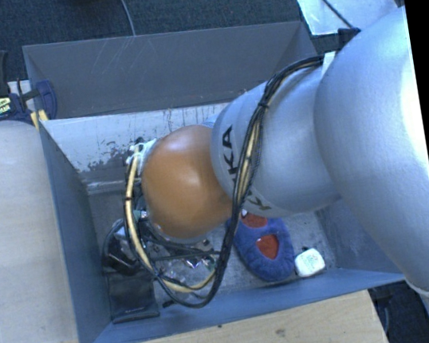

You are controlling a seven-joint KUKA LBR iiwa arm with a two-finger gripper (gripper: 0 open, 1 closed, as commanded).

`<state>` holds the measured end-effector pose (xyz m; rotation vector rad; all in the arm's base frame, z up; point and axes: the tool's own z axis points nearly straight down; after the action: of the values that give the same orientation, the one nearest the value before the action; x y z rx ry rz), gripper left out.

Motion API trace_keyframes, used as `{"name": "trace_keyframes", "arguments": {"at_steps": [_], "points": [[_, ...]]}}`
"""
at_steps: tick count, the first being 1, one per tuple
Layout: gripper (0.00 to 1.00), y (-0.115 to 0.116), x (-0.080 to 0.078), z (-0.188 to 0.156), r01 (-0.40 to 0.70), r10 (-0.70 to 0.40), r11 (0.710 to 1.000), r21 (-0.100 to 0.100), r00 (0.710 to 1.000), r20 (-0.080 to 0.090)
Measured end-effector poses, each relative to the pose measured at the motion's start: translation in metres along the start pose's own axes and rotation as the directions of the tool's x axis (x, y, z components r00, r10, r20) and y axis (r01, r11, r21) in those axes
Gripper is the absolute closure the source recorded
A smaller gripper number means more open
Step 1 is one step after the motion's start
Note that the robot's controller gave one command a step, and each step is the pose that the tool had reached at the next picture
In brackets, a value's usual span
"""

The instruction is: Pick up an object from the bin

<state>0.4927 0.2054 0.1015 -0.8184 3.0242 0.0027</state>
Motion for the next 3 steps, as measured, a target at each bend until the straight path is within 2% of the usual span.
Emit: {"name": "trace_keyframes", "arguments": {"at_steps": [1, 2, 3], "points": [[0.00, -0.001, -0.021, -0.013, 0.547, -0.547, 0.837, -0.003, 0.837, -0.002], [0.00, 0.015, -0.023, 0.033, 0.874, -0.874, 0.485, -0.011, 0.485, -0.003], [0.00, 0.015, -0.023, 0.033, 0.872, -0.872, 0.489, -0.014, 0.489, -0.004]]}}
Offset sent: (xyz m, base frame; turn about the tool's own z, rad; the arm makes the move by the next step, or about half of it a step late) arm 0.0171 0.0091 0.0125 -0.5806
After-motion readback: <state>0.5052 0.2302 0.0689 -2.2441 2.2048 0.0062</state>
